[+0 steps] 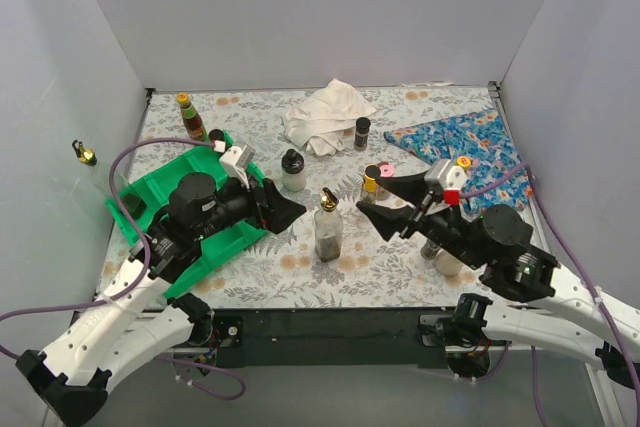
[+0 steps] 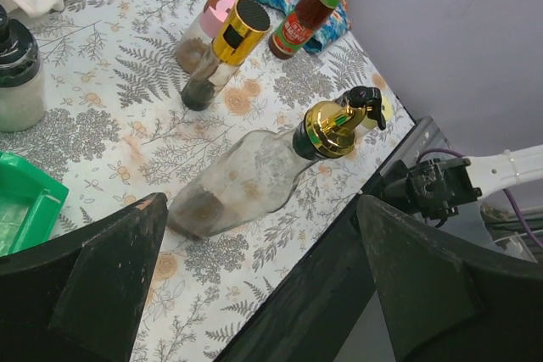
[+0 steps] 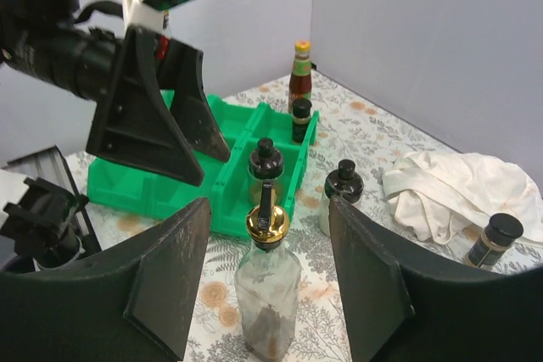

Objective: Organize the condiment bottles
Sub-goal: Pick up the bottle from the center of the board.

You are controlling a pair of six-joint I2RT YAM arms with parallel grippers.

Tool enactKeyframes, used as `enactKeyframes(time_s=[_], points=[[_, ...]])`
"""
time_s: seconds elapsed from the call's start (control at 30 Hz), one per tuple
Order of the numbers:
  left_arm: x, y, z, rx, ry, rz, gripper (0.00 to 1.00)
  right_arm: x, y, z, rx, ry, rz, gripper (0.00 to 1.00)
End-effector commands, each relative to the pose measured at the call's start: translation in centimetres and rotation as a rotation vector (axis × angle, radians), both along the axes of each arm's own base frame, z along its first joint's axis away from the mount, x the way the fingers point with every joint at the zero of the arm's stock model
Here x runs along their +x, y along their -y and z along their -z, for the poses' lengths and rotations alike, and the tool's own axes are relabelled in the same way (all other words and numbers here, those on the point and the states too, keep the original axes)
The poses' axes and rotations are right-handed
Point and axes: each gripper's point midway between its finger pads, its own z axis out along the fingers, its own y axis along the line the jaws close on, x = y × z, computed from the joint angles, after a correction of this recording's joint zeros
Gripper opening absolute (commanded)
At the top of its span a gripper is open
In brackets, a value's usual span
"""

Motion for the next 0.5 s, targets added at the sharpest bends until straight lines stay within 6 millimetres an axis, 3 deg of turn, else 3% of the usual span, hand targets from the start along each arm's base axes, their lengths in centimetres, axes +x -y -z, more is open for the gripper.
enactKeyframes(time_s=[0.0,0.17,0.47], points=[[-0.1,1.1,-0.9,-0.046,0.094,0.073,0.95,-0.4,2.8,-2.4,0.092,-0.026,0.053,0.66],[0.2,2.6,-0.7,-0.036,0.123,0.118,0.97,0.1,4.2,-2.0,0.098,-0.027,0.110,0.66],[-0.8,5.8,2.0,0.059,0.153,0.175,0.98,1.0,6.3,-2.1,0.116,-0.011,0.204,0.67]])
